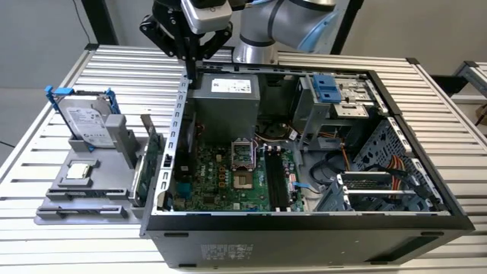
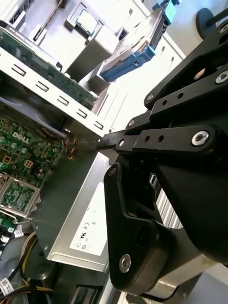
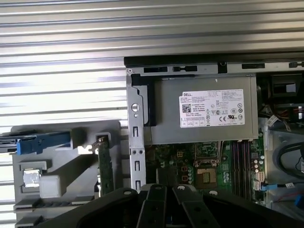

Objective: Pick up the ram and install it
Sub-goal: 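Reach for the ram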

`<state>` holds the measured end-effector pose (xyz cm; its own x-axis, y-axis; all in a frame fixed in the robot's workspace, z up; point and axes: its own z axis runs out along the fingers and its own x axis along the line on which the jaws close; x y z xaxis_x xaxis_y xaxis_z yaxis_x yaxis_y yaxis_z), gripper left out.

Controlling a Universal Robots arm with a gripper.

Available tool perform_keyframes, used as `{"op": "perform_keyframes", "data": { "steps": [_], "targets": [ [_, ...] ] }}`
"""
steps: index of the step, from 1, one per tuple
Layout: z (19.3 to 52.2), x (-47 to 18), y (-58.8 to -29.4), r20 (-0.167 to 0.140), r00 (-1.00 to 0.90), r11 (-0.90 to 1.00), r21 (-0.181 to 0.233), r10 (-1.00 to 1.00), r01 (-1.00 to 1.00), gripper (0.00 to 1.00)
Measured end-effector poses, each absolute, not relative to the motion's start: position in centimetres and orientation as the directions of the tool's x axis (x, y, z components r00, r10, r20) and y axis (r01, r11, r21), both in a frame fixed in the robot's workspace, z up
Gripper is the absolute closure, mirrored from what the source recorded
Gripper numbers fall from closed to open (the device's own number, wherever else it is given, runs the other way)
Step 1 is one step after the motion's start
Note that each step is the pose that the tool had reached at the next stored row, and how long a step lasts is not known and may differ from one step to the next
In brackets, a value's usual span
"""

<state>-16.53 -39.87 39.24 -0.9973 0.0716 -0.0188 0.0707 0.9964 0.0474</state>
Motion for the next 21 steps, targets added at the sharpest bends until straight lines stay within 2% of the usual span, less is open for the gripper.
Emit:
{"op": "perform_keyframes", "data": {
  "steps": [21],
  "targets": [
    [39.2, -22.3, -39.9, -0.019, -0.997, 0.996, 0.047, 0.072, 0.071, 1.00]
  ]
}}
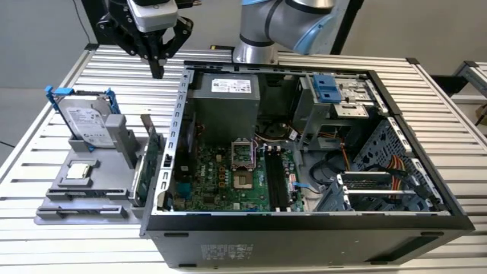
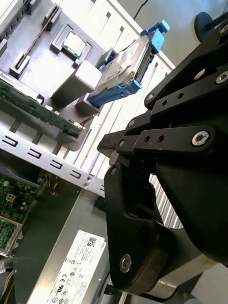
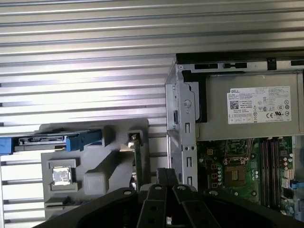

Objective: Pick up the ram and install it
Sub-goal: 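Reach for the ram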

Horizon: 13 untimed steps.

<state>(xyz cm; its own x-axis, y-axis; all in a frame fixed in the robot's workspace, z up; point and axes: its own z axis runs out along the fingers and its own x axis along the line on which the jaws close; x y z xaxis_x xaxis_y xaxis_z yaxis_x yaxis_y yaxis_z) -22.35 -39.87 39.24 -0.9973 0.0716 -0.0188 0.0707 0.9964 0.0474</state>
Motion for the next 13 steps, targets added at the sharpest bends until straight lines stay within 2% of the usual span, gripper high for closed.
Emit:
{"op": "perform_keyframes", "data": {
  "steps": [13],
  "targets": [
    [39.2, -26.0, -39.9, -0.019, -0.997, 0.996, 0.047, 0.072, 0.071, 1.00]
  ]
}}
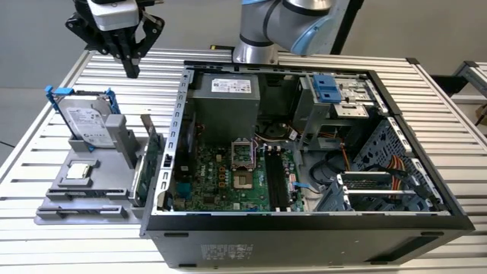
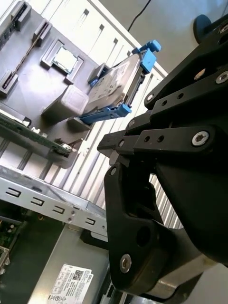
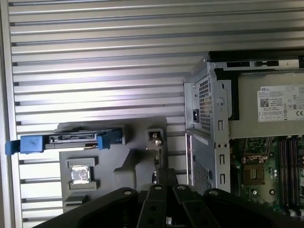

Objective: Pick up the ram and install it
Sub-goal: 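Reach for the ram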

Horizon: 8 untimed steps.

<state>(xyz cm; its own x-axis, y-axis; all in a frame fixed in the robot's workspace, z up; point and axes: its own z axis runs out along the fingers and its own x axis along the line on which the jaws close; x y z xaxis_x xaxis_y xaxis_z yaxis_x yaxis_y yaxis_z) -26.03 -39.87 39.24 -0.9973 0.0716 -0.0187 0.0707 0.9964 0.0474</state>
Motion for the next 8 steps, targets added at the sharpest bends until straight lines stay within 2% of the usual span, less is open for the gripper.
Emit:
{"op": "perform_keyframes", "data": {
  "steps": [8],
  "targets": [
    [39.2, -28.2, -39.9, -0.019, -0.997, 0.996, 0.047, 0.072, 0.071, 1.00]
  ]
}}
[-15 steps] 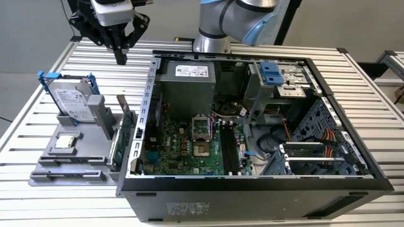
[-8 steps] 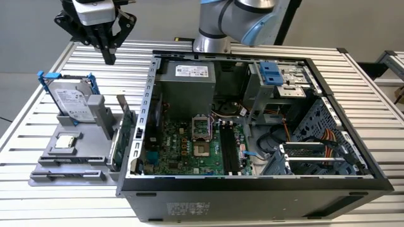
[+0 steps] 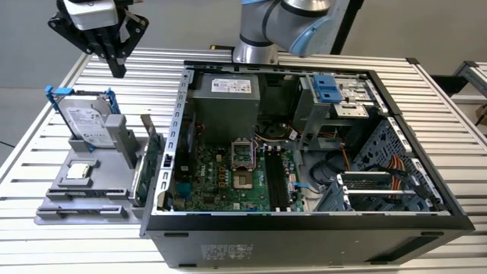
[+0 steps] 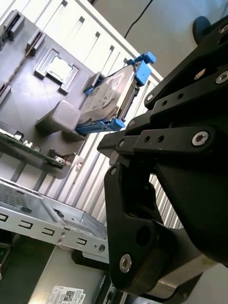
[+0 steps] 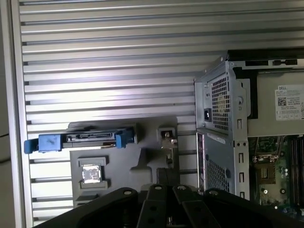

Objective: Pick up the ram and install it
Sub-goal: 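Reach for the ram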

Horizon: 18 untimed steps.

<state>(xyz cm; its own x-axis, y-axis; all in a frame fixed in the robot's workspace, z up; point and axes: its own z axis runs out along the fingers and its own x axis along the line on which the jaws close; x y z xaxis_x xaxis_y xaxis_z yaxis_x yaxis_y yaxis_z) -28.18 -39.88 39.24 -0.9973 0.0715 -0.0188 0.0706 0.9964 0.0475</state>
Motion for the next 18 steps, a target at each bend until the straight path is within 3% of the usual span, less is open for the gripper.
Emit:
{"op": "perform_keyframes", "data": {
  "steps": [18],
  "targets": [
    [39.2, -32.9, -39.9, -0.019, -0.997, 0.996, 0.047, 0.072, 0.071, 1.00]
  ]
}}
